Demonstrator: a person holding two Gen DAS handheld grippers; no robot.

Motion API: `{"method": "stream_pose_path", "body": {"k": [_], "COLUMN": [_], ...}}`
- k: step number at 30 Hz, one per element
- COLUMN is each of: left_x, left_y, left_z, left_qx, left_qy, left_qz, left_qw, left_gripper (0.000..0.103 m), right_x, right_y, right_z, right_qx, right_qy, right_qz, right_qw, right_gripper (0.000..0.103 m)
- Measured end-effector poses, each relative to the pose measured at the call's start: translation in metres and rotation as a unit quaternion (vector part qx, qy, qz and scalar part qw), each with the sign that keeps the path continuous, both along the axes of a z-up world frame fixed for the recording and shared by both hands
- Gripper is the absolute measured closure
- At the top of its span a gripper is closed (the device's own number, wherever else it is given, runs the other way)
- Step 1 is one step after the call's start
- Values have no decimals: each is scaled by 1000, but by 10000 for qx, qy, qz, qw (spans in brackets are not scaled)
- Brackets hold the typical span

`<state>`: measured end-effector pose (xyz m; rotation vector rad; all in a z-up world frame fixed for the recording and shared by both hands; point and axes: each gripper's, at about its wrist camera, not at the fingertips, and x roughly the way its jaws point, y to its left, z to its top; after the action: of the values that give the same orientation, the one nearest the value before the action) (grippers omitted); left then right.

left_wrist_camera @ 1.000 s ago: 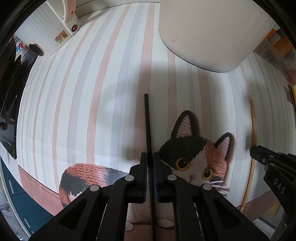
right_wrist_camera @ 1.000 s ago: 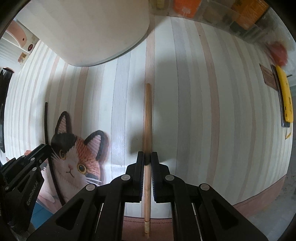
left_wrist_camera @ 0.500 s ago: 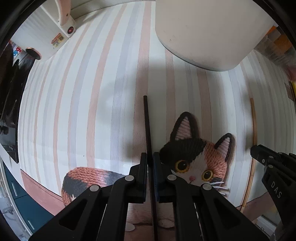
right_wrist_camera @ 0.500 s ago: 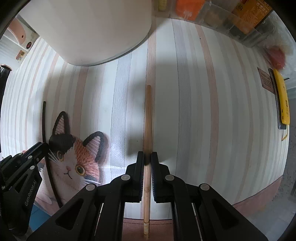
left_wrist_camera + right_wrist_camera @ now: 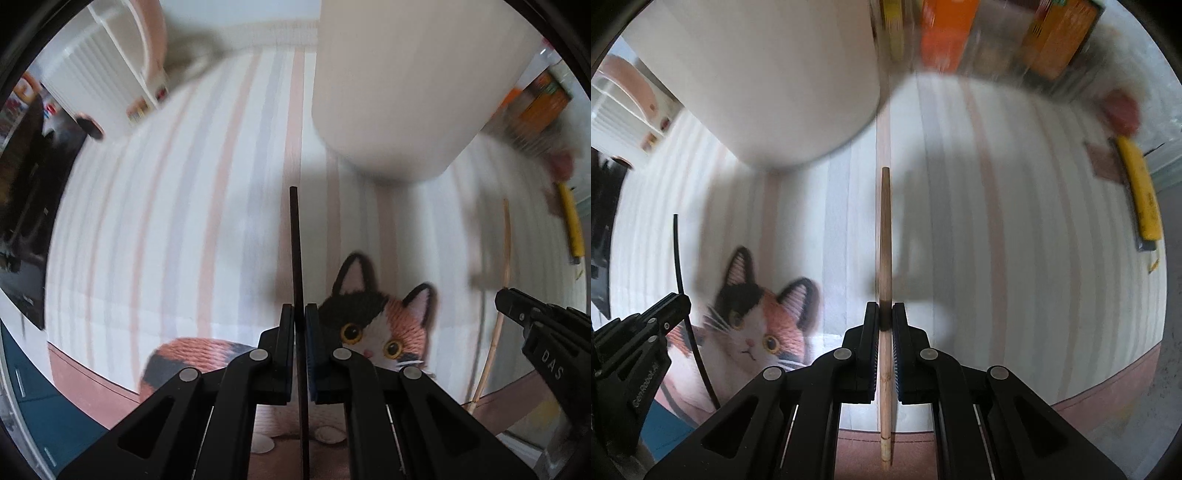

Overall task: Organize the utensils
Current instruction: 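Carry both held chopsticks up over the beige holder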

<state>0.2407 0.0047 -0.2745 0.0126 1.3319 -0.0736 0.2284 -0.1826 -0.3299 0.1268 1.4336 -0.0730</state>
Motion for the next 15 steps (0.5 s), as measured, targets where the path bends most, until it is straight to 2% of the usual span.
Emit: {"method": "stream_pose_path", "body": {"k": [3, 15], "left_x": [-3, -5], "left_y": [7, 20], "left_z": [20, 68], "left_qx": [-177, -201], "left_qy": [-273, -1027], "left_qz": [52, 195], "left_qw": [9995, 9943], "left_gripper": [100, 100], "right_x": [-6, -8], "right_y": [-4, -10], "right_z": [24, 83], "right_qx": [-4, 123], "right_qy": [-340, -1279], "right_qz": [-18, -91], "right_qw": [9994, 9917], "right_gripper": [96, 96]}}
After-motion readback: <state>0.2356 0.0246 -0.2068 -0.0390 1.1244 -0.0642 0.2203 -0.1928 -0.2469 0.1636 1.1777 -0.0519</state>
